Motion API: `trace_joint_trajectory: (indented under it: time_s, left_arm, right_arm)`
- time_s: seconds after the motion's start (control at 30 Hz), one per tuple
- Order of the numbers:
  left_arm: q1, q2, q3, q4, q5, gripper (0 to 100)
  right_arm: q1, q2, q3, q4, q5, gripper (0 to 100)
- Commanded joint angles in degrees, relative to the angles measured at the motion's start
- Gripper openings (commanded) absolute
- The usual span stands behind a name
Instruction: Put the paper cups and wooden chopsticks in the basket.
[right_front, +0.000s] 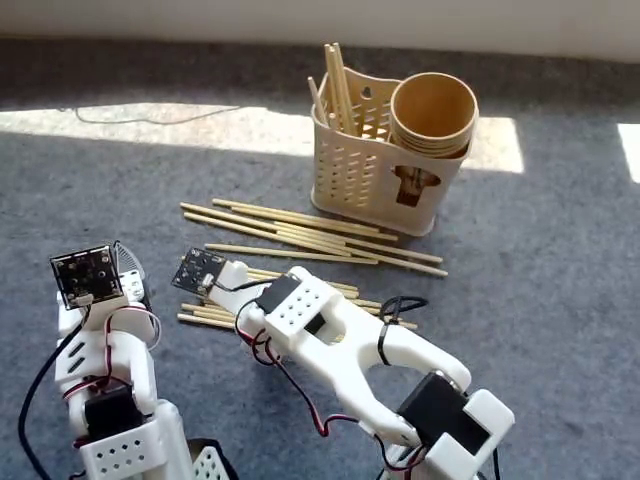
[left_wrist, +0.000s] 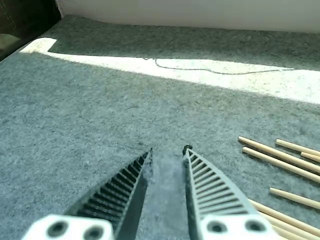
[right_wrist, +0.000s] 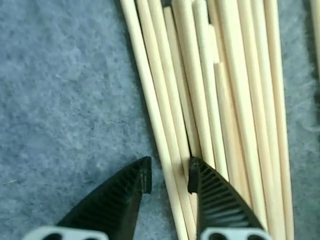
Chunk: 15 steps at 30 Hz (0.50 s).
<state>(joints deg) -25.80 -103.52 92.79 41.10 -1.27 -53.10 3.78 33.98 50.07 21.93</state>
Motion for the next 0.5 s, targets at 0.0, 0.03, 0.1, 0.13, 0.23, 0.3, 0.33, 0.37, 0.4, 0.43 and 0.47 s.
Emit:
trace_joint_trajectory:
  time_s: [0.0, 0.03, 0.1, 0.13, 0.23, 0.3, 0.33, 0.37, 0.4, 0.43, 0.47]
  left_arm:
    - [-0.3, -0.4, -0.3, -0.2, 0.3, 11]
    - [-0.2, -0.4, -0.3, -0.2, 0.3, 11]
    - [-0.2, -0.4, -0.3, -0.2, 0.3, 11]
    - [-0.2, -0.4, -0.3, -0.2, 0.3, 11]
    - [-0.3, -0.4, -0.3, -0.2, 0.3, 11]
    - [-0.4, -0.4, -0.3, -0.2, 0.3, 11]
    - [-0.4, -0.4, -0.3, -0.2, 0.3, 11]
    - [-0.4, -0.4, -0.3, -0.2, 0.3, 11]
    - [-0.4, -0.4, -0.3, -0.2, 0.3, 11]
    - [-0.4, -0.4, -0.3, -0.2, 0.3, 11]
    - [-0.4, -0.4, -0.3, -0.2, 0.3, 11]
  right_arm:
    - [-0.7, 1.5, -1.5, 0.6, 0.6, 7.4]
    - [-0.7, 2.1, -1.5, 0.6, 0.6, 7.4]
    - [-0.4, 3.3, -1.9, 0.8, 0.6, 7.4]
    - [0.0, 3.7, -1.9, 0.8, 0.6, 7.4]
    - [1.9, 4.2, -1.9, 0.8, 0.6, 7.4]
    - [2.4, 4.2, -1.9, 1.9, 2.6, 7.4]
    - [2.2, 4.2, -1.9, 3.1, 4.4, 7.4]
    - [1.6, 4.2, -1.9, 4.2, 5.7, 7.4]
    - [0.8, 4.2, -1.7, 5.0, 6.4, 7.1]
    - [0.1, 4.2, -1.5, 5.3, 6.5, 7.0]
    - [-0.6, 4.2, -1.5, 5.5, 6.7, 6.9]
